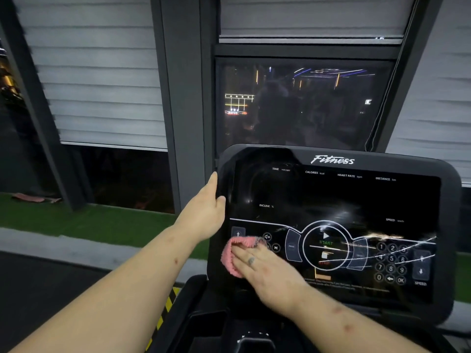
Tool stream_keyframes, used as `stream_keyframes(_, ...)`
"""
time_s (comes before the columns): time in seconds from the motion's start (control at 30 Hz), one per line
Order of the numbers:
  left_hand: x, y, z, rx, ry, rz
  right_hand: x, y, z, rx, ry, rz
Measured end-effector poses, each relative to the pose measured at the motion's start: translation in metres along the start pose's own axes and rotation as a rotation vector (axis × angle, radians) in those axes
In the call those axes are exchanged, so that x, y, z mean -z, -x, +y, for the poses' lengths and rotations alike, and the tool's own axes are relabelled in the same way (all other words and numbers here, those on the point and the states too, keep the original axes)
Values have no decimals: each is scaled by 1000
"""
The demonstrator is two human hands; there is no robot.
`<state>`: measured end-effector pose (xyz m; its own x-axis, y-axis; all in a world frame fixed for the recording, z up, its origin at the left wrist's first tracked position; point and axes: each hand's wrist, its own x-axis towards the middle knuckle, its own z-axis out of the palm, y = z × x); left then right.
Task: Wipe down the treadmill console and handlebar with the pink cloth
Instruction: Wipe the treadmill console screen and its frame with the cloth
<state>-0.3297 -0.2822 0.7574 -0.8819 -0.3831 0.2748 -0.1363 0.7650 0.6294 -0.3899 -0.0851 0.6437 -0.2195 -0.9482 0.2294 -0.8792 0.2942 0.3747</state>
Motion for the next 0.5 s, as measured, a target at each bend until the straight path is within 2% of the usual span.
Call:
stream_keyframes(0.13, -3, 2, 0, -3, -3, 8, 45, -31, 49, -117, -20, 135)
stream_keyframes(0.3, -6, 6, 0, -13, 7, 8, 71, -57, 69, -278, -137, 132)
stream_keyframes(0.37, -6, 7, 1, -4, 21, 4, 60, -52, 53, -266, -181, 99)
stream_keyframes(0.5, -5, 7, 2, -1, 25, 8, 22, -20, 12, -82, -212, -20)
